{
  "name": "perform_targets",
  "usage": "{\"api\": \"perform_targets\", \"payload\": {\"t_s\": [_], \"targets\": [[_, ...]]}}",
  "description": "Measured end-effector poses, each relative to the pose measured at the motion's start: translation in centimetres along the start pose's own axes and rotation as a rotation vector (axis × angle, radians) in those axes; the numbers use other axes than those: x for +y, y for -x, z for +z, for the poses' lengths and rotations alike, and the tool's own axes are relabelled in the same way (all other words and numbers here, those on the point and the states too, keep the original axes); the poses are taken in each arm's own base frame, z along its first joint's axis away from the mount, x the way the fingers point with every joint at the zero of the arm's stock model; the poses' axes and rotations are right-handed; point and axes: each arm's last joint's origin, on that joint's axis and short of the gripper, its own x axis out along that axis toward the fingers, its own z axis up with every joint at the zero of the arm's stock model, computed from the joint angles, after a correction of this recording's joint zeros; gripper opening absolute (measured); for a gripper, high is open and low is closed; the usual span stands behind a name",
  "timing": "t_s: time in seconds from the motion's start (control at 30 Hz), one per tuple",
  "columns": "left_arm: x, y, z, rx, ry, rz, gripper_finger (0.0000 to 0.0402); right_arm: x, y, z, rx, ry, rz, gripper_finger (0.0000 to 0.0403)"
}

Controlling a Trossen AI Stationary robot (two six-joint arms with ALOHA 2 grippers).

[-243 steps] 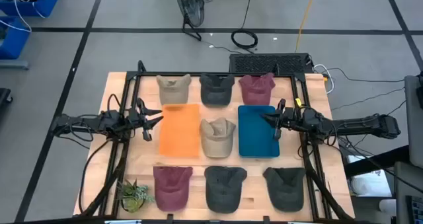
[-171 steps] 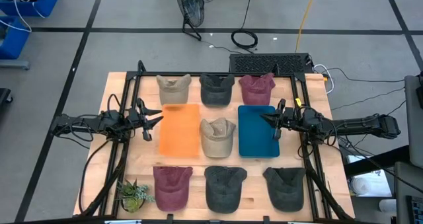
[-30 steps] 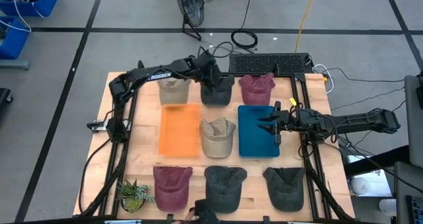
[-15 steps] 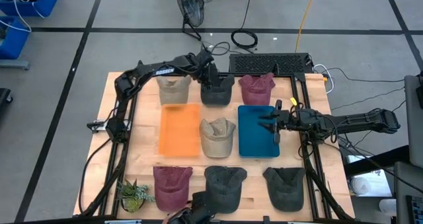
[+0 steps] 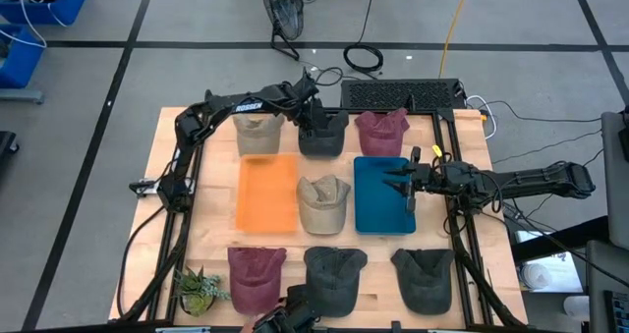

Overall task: Pick & Place hat
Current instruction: Put the top black cap into the orange bin

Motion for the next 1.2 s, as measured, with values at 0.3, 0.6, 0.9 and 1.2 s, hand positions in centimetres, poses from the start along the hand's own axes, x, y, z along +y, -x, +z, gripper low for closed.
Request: {"api": "perform_targets", "payload": {"t_s": [0.3, 0.6, 0.9, 1.2], "targets": [[-0.8, -0.7, 0.4, 0.001, -0.037, 0.032, 0.0159, 0.0, 0.0, -0.1, 0.011, -0.009, 0.001, 0.0105], [-1.3, 2.1, 1.5, -0.034, -0.129, 0.062, 0.0034, 0.0, 0.0, -0.3, 0.03, -0.021, 0.001, 0.0105], [-2.3, 5.0, 2.6, -0.105, -0.171, 0.03, 0.0007, 0.0, 0.0, -0.3, 0.031, -0.033, 0.004, 0.0105], [-2.0, 2.5, 2.0, -0.074, -0.106, 0.021, 0.0115, 0.0, 0.0, -0.3, 0.031, -0.032, 0.005, 0.0105]]}}
